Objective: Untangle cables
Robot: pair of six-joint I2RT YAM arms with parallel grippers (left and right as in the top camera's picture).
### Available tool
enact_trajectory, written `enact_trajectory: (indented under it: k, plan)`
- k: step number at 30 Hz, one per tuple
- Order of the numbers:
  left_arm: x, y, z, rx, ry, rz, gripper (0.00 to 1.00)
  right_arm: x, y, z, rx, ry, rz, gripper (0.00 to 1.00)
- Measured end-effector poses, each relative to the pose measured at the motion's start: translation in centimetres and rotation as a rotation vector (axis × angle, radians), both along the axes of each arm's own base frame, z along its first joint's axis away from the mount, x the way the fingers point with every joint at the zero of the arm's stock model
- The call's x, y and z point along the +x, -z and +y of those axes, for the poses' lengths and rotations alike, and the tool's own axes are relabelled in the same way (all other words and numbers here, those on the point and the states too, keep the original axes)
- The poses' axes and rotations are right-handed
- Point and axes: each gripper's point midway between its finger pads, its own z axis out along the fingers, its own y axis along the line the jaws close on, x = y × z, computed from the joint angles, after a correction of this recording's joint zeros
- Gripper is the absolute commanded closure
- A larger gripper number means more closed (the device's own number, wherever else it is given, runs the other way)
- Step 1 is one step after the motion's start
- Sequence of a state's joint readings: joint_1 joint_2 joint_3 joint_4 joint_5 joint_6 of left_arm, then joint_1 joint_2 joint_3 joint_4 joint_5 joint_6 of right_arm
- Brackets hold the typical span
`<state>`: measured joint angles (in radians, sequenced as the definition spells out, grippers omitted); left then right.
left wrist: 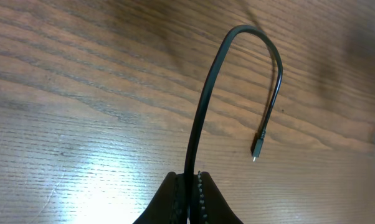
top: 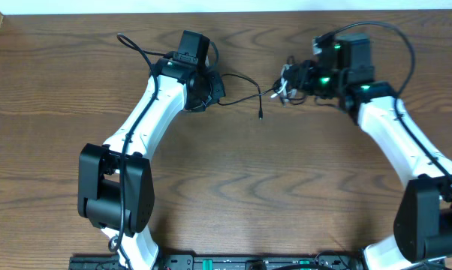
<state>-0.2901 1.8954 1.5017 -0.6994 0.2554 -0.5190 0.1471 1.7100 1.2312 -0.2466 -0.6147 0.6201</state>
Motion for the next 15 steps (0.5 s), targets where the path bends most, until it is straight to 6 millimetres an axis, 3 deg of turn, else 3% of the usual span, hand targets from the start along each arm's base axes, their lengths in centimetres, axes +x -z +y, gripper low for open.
enact_trajectory:
  k: [11, 15]
  plan:
    - [-0.1, 0.1, 0.4, 0.023, -0.005, 0.002, 0.93, 1.7, -0.3, -8.2, 0.052, 0.146, 0.016, 0.99]
    - [-0.3, 0.3, 0.6, 0.033, -0.007, 0.010, 0.93, 1.7, 0.3, -10.0, 0.039, 0.196, 0.044, 0.99]
